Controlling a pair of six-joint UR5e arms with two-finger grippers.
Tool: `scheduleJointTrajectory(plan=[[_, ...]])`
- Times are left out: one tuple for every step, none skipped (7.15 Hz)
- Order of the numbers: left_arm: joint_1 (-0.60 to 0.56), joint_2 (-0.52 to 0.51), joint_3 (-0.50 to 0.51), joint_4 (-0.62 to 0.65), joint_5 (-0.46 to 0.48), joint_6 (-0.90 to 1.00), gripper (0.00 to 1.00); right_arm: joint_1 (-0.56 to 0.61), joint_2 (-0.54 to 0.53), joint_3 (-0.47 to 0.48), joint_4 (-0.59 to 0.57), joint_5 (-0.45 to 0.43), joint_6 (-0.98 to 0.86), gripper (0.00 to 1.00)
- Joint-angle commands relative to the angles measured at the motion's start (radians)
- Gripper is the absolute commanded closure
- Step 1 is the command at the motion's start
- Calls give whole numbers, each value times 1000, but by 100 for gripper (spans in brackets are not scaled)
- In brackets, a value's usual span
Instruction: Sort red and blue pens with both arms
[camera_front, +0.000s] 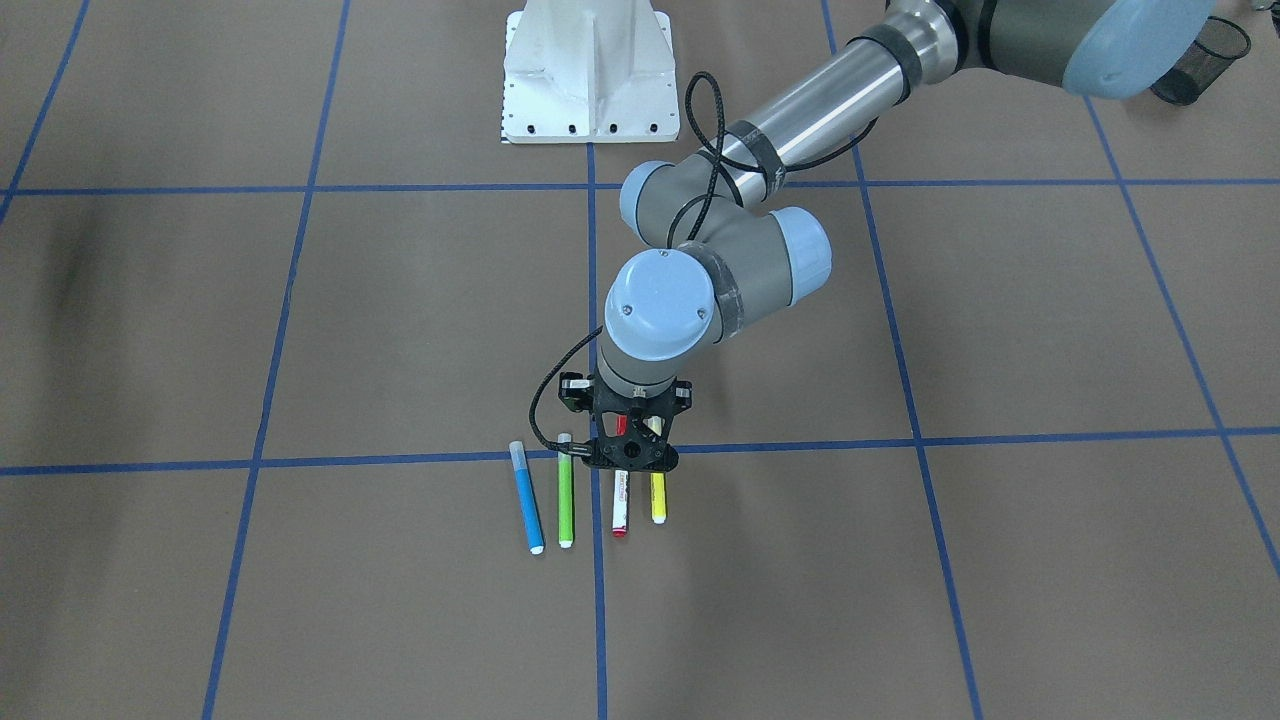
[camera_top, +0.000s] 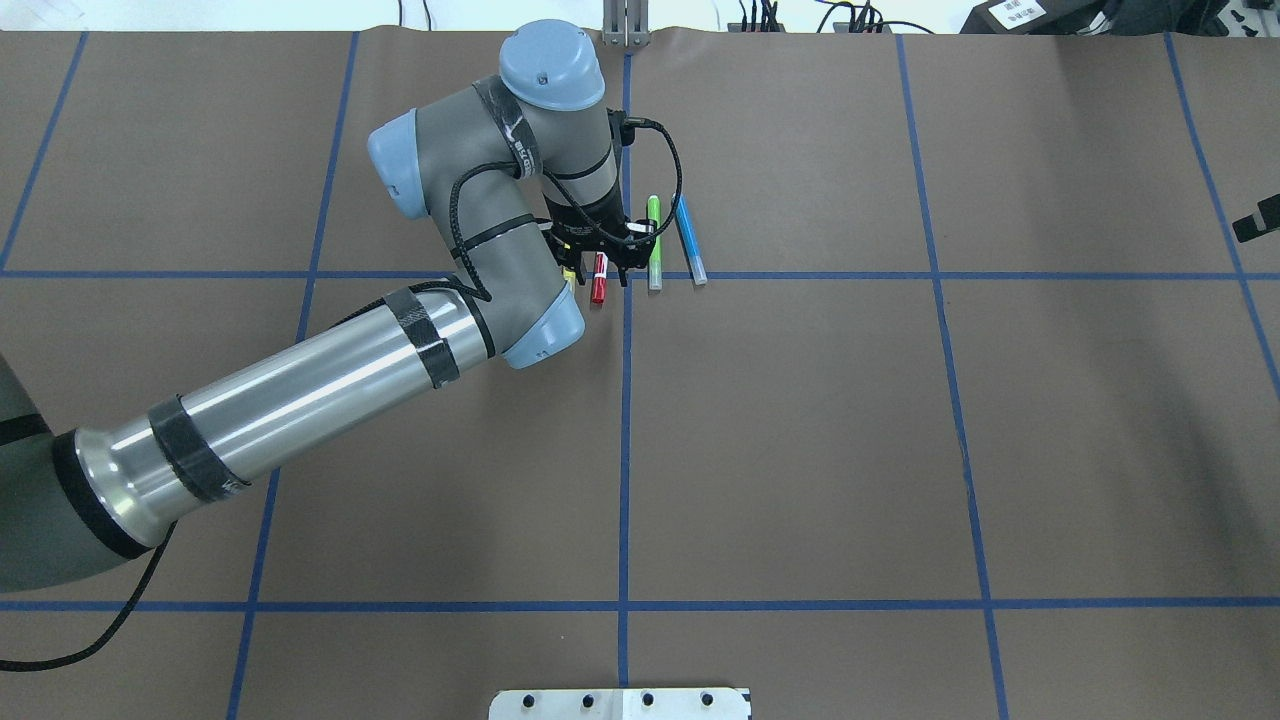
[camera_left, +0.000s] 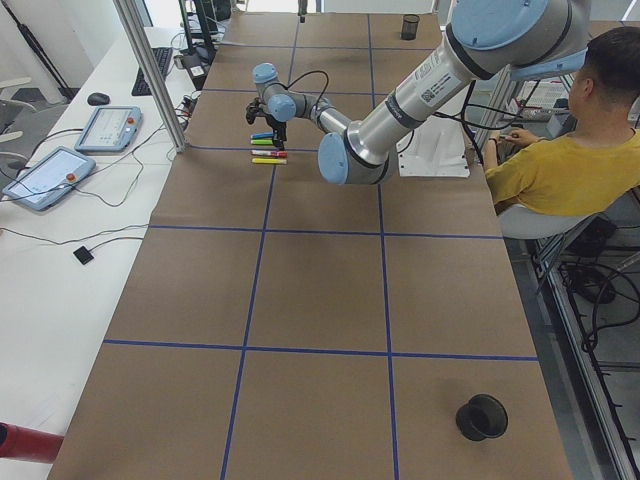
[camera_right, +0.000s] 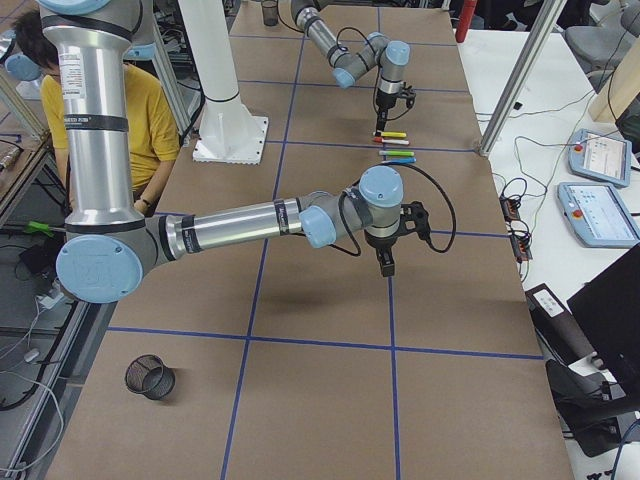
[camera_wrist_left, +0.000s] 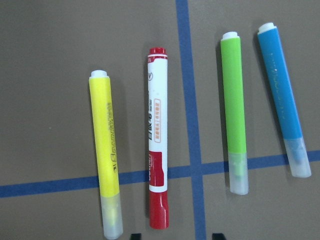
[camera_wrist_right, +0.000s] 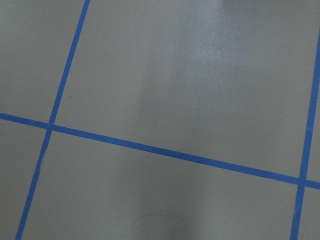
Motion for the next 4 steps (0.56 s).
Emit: scheduleJointTrajectory(plan=[[3, -4, 34, -21, 0, 0, 47, -2, 0, 0, 2, 0, 0, 1], [7, -4, 37, -21, 2, 0, 48, -2, 0, 0, 0, 0, 0, 1], [9, -4, 42, -22, 9, 0, 49, -2, 0, 0, 0, 0, 0, 1], [15, -6, 48, -22, 37, 0, 50, -2, 0, 0, 0, 0, 0, 1]])
